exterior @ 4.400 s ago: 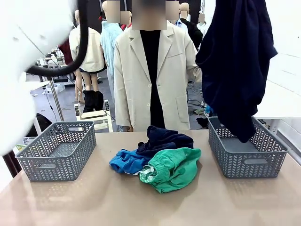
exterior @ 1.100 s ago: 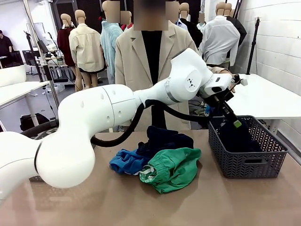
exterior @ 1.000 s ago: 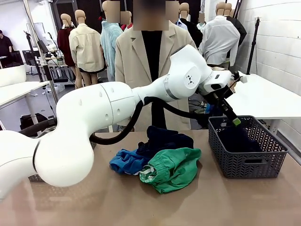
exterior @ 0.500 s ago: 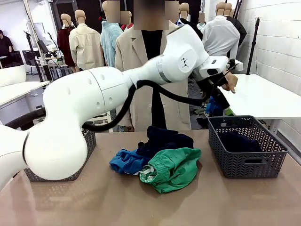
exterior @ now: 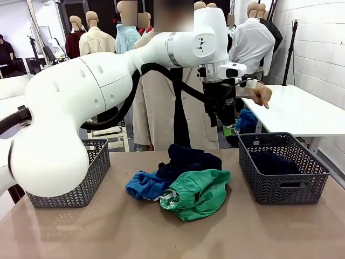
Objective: Sort the tops and bottoms.
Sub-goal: Lift clothes from the center of the table with your right hand.
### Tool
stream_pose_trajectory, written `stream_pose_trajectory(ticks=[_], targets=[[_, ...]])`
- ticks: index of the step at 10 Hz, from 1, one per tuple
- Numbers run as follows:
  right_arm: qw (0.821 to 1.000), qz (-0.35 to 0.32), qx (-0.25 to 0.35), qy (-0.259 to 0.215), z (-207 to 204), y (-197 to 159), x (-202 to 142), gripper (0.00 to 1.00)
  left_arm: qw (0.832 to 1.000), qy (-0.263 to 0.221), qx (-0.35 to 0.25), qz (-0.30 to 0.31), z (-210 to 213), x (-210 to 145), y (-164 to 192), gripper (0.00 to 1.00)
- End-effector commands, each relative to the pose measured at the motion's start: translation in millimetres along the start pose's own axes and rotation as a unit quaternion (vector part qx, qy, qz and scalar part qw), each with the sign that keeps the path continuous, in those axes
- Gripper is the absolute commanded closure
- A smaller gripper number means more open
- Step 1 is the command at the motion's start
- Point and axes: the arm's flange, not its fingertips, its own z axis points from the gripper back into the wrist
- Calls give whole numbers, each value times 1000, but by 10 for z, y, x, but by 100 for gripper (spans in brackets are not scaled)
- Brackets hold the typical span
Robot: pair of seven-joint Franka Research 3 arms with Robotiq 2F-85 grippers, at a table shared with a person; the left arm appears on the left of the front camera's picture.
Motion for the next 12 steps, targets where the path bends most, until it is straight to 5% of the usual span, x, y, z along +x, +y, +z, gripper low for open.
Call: stream_pose_trajectory(ticks=[1, 6, 7, 9, 11, 12], targets=[[1000, -2, 1, 5, -6, -8, -17, 0, 999, -42, 16, -30, -58, 122, 76, 4], [1000, -2, 1, 5, -6, -8, -17, 0, 999, -38, 13, -21, -68, 121, 56, 4], [1000, -2, 1, 5, -6, -8, -17, 0, 998, -4, 55, -20, -20, -163, 131, 4], [1000, -2, 1, 5, -6, -8, -17, 0, 977, -11, 171, 126, 186, -1585, 299, 4], [1000, -2, 1, 5, -6, -8, -17, 0, 945, -45, 177, 273, 135, -2784, 294, 4], [1000, -2, 1, 5, -6, -8, -17, 0, 914, -63, 196, 349, 39, -3375, 229, 4]])
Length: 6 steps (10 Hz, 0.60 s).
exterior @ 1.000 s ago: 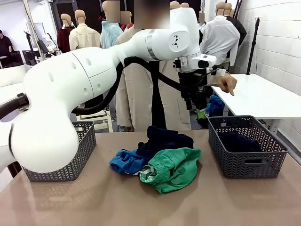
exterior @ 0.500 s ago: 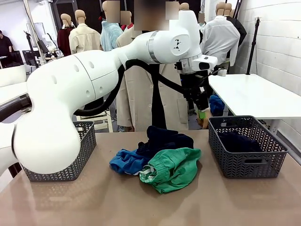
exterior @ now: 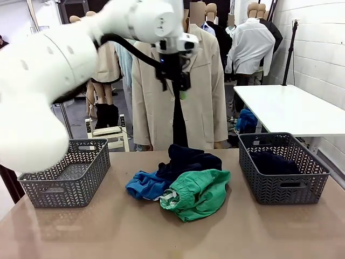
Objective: Sort the tops and bottoms.
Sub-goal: Lift clothes from the center of the table with your right hand.
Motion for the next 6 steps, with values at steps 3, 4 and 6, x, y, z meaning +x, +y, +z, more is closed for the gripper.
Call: stream_pose_trajectory(ticks=[3, 4, 6], targets=[[1000, -2, 1, 5, -7, -6, -17, 0, 982, 3, 26, 186, -1177, -4139, 381, 4], [1000, -2, 1, 5, -7, -6, -17, 0, 970, 21, 5, 244, -1479, -4568, 360, 4], [1000, -2, 1, 5, -7, -6, -17, 0, 960, -77, 4, 270, -1545, -4857, 413, 4]])
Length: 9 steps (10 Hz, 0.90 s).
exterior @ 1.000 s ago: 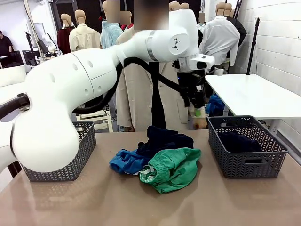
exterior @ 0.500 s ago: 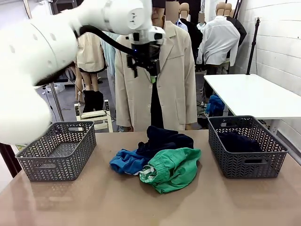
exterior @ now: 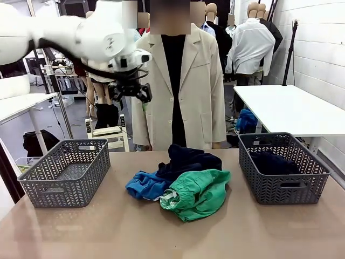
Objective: Sort the tops and bottoms.
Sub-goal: Lift clothes from the center of the table with your right hand.
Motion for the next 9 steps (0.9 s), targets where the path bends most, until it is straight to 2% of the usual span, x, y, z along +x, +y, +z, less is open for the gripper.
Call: stream_pose_trajectory(ticks=[1, 4, 5, 6, 7, 8, 9], targets=[[1000, -2, 1, 4, -6, -6, -16, 0, 999, 25, 14, -24, 116, 192, -201, 4], [1000, -2, 1, 4, -6, -6, -16, 0, 999, 25, 14, -24, 116, 192, -201, 4], [1000, -2, 1, 4, -6, -6, -16, 0, 1000, 15, 1, -14, 58, -7, -141, 4], [1000, -2, 1, 4, -6, -6, -16, 0, 999, 22, 32, -1, 11, -84, 253, 4], [1000, -2, 1, 4, -6, -6, -16, 0, 998, 33, 36, 41, -43, -356, 803, 4], [1000, -2, 1, 4, -6, -6, -16, 0, 997, 34, 24, 64, -116, -673, 1153, 4], [1000, -2, 1, 4, -6, -6, -16, 0, 998, 26, 9, 58, -217, -980, 1419, 4]])
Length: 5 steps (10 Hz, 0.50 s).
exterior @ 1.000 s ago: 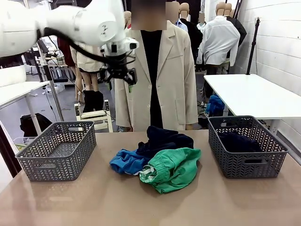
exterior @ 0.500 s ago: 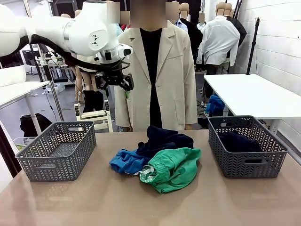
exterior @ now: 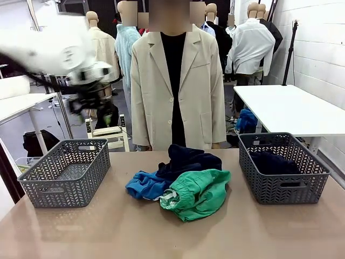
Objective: Sort the tops and bottoms.
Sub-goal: Lift clothes from the center of the table with your right hand.
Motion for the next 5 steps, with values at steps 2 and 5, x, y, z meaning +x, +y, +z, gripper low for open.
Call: stream_pose_trajectory(ticks=[2, 5], targets=[[1000, -2, 2, 4, -7, -1, -17, 0, 996, -29, -82, 14, -336, -826, 788, 4], [1000, -2, 2, 4, -7, -1, -17, 0, 994, -53, -89, -31, -436, -611, 912, 4]])
